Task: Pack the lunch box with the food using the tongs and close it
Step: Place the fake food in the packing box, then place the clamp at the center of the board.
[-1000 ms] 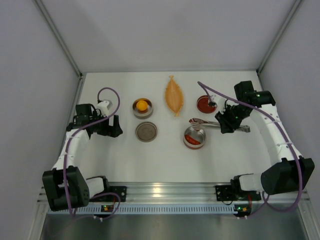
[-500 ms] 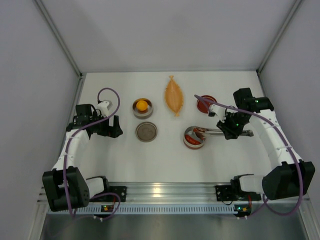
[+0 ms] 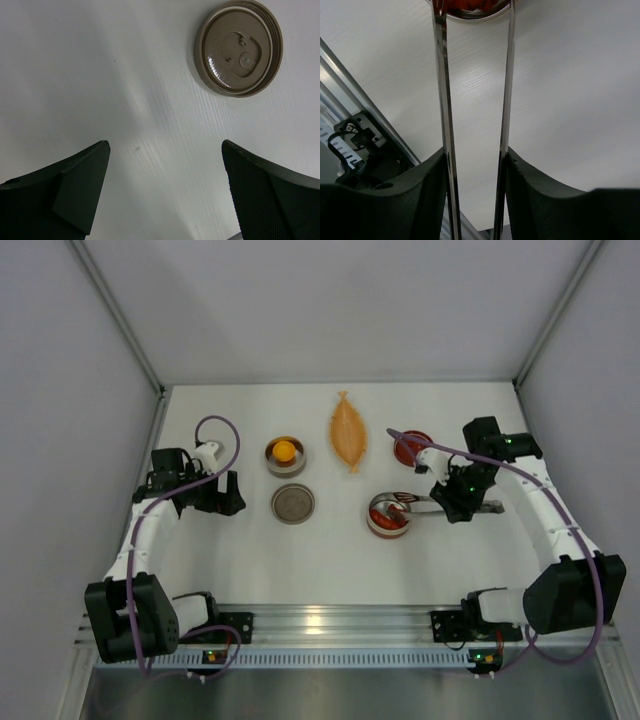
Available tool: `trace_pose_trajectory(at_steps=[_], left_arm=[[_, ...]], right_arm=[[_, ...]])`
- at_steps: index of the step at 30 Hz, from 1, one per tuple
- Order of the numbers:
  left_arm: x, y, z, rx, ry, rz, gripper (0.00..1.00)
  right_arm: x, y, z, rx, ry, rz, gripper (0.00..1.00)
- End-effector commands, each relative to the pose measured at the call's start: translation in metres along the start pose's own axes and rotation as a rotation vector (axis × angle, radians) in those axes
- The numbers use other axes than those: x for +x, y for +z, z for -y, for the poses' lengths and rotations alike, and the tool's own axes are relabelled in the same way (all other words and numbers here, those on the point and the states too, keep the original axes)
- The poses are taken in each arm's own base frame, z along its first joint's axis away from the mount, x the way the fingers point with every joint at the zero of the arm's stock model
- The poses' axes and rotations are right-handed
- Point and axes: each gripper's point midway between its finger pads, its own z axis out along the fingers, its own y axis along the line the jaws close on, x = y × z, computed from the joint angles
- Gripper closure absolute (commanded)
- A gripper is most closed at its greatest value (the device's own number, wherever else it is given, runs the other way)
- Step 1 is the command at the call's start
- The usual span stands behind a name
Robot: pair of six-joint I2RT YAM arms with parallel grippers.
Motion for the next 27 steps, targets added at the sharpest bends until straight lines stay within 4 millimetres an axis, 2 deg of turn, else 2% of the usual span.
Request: trace_pose_trajectory(at_steps=[1,3,7,9,12,13,15,16,19,20,21,22,24,27], left_arm=[[-0.018,-0.005,0.000,0.005,0.017,0.047,0.02],[-0.018,-0.005,0.001,0.006,0.016,0.049,0.02],[-0.018,-0.005,0.001,0.006,0.019,0.050,0.02],[-0.017,-0.005,0.001,0.006,0.020,0.050,0.02],[-0.018,-0.006,0.002,0.006,0.024,0.052,0.02],[-0.018,-0.007,0.002,0.005,0.023,0.054,0.02],[-0.018,-0.008,0.002,0.003,0.025,0.054,0.02],[-0.019,-0.009,0.002,0.002,0.027,0.058,0.02],[-0.020,-0.011,0.002,-0.004,0.036,0.062,0.02],[-0.021,-0.012,0.003,-0.005,0.042,0.066,0.02],[-0.022,-0.013,0.002,-0.008,0.043,0.068,0.02],[-0.022,-0.013,0.002,-0.009,0.044,0.069,0.02],[-0.023,-0.013,0.002,-0.011,0.042,0.070,0.02],[-0.026,-0.011,0.000,-0.016,0.028,0.081,0.02]], right_arm=[[-0.017,-0.003,0.008,0.029,-0.018,0.061,0.55],[-0.020,-0.005,0.007,0.024,-0.013,0.071,0.50],[-0.028,-0.015,0.005,0.037,-0.009,0.110,0.50],[-0.035,-0.022,0.005,0.051,-0.001,0.144,0.54],[-0.054,-0.045,0.011,0.108,0.031,0.245,0.60],[-0.059,-0.056,0.018,0.142,0.055,0.282,0.61],[-0.067,-0.067,0.028,0.162,0.118,0.341,0.67],[-0.069,-0.071,0.039,0.176,0.151,0.357,0.69],[-0.058,-0.082,0.083,0.242,0.328,0.411,0.73],[-0.046,-0.086,0.101,0.276,0.436,0.429,0.73],[-0.043,-0.091,0.120,0.321,0.468,0.456,0.73],[-0.031,-0.088,0.138,0.344,0.544,0.453,0.73],[-0.024,-0.087,0.163,0.394,0.635,0.473,0.74],[-0.021,-0.061,0.191,0.388,0.763,0.493,0.72]])
